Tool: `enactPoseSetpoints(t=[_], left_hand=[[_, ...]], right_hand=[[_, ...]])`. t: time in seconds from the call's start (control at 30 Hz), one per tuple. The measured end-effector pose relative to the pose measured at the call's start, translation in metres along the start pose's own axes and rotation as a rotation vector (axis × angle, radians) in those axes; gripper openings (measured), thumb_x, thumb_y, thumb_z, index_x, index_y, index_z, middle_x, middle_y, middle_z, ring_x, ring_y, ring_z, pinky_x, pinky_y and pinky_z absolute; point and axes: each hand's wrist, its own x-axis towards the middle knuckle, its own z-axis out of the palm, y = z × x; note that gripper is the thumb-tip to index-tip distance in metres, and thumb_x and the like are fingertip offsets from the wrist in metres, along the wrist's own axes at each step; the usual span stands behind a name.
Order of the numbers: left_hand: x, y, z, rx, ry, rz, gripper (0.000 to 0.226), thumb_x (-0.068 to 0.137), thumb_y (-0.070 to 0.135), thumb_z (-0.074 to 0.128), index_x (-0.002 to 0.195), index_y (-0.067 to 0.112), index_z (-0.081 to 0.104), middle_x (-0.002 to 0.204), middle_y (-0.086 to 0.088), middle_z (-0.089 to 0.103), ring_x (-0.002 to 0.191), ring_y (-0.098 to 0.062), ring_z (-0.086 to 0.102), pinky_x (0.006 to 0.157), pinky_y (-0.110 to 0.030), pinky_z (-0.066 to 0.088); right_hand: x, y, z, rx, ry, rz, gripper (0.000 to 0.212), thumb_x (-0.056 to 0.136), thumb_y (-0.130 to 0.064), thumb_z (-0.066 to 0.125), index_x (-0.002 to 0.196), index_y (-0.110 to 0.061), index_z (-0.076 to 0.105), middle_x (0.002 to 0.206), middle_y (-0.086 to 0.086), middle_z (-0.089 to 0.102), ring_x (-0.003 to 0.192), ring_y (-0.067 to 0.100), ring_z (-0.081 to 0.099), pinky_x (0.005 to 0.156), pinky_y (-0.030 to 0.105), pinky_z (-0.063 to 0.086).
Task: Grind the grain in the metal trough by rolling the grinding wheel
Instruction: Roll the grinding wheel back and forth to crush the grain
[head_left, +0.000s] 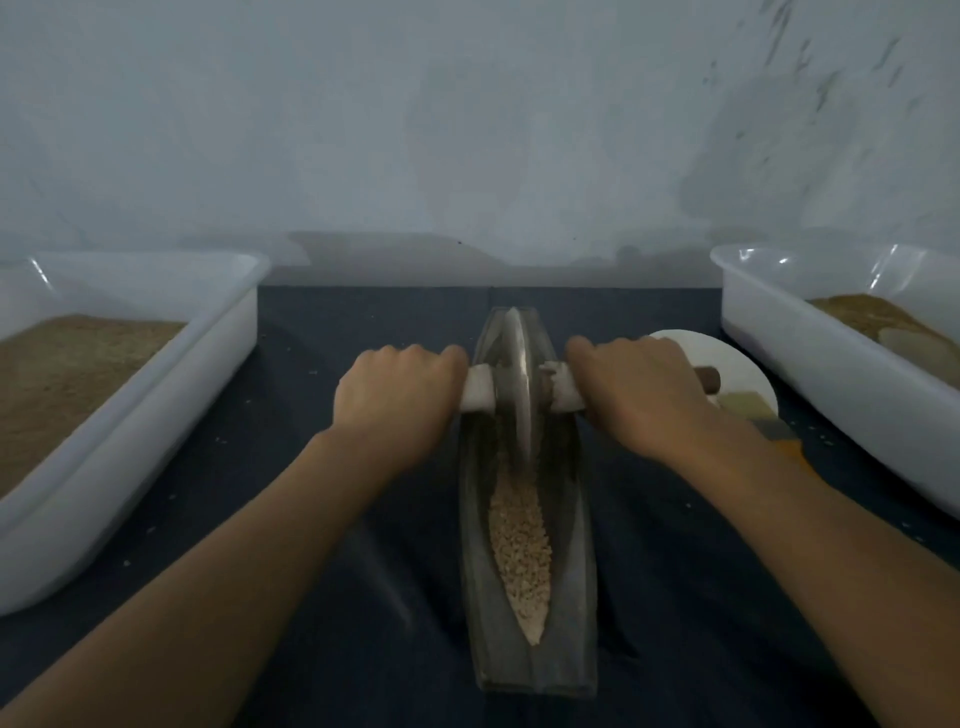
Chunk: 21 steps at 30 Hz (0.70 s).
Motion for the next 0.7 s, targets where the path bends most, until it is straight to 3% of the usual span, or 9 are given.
enactPoseSetpoints(t=[0.1,0.23,0.3,0.43,0.6,0.7], left_hand=[[0.008,-0.001,0.002,-0.037,-0.022,0.003,0.029,0.083,0.022,0.060,0.082,0.021,0.031,0.060,0.005,0.025,0.050,-0.019,0.030,0.050,-0.033,0.026],[-0.018,0.001,-0.013,-0.013,-0.013,0.059,0.033,0.082,0.025,0.062,0.082,0.022,0.029,0.059,0.006,0.027,0.046,-0.014,0.023,0.044,-0.029,0.015],[-0.041,0.002,-0.027,-0.009,0.010,0.114,0.039,0.075,0.023,0.067,0.079,0.022,0.029,0.056,0.006,0.027,0.042,-0.014,0.022,0.042,-0.027,0.012],[-0.072,0.001,-0.052,-0.012,-0.030,0.166,0.045,0.049,0.015,0.079,0.072,0.019,0.041,0.047,0.007,0.027,0.037,-0.011,0.010,0.043,-0.021,0.004],[-0.051,0.006,-0.027,0.041,-0.016,0.093,0.037,0.076,0.021,0.065,0.080,0.021,0.028,0.056,0.006,0.026,0.042,-0.015,0.020,0.043,-0.028,0.009],[-0.019,0.004,-0.008,0.005,0.003,0.013,0.032,0.081,0.019,0.061,0.082,0.018,0.029,0.057,0.004,0.024,0.044,-0.017,0.019,0.044,-0.030,0.014]], right_hand=[[0.008,0.003,0.002,0.015,-0.002,-0.021,0.035,0.083,-0.028,0.061,0.086,-0.020,0.026,0.082,0.007,0.061,0.069,0.031,0.056,0.055,0.034,0.026],[-0.027,-0.005,-0.015,0.060,-0.068,-0.059,0.032,0.085,-0.036,0.059,0.089,-0.020,0.032,0.068,-0.003,0.046,0.061,0.024,0.047,0.053,0.033,0.029],[-0.054,-0.009,-0.026,0.043,-0.067,-0.092,0.030,0.083,-0.038,0.060,0.090,-0.023,0.034,0.065,-0.006,0.045,0.057,0.020,0.047,0.050,0.031,0.028],[-0.086,-0.015,-0.040,0.082,0.021,-0.103,0.048,0.063,-0.030,0.075,0.074,-0.025,0.029,0.048,-0.009,0.038,0.039,0.018,0.041,0.042,0.026,0.025],[-0.050,-0.010,-0.020,-0.022,0.002,-0.071,0.041,0.079,-0.036,0.061,0.081,-0.025,0.022,0.062,-0.006,0.045,0.051,0.021,0.040,0.048,0.030,0.019],[-0.017,-0.001,-0.001,-0.024,0.017,-0.014,0.035,0.082,-0.036,0.060,0.083,-0.022,0.028,0.065,-0.002,0.052,0.053,0.022,0.037,0.050,0.031,0.023]])
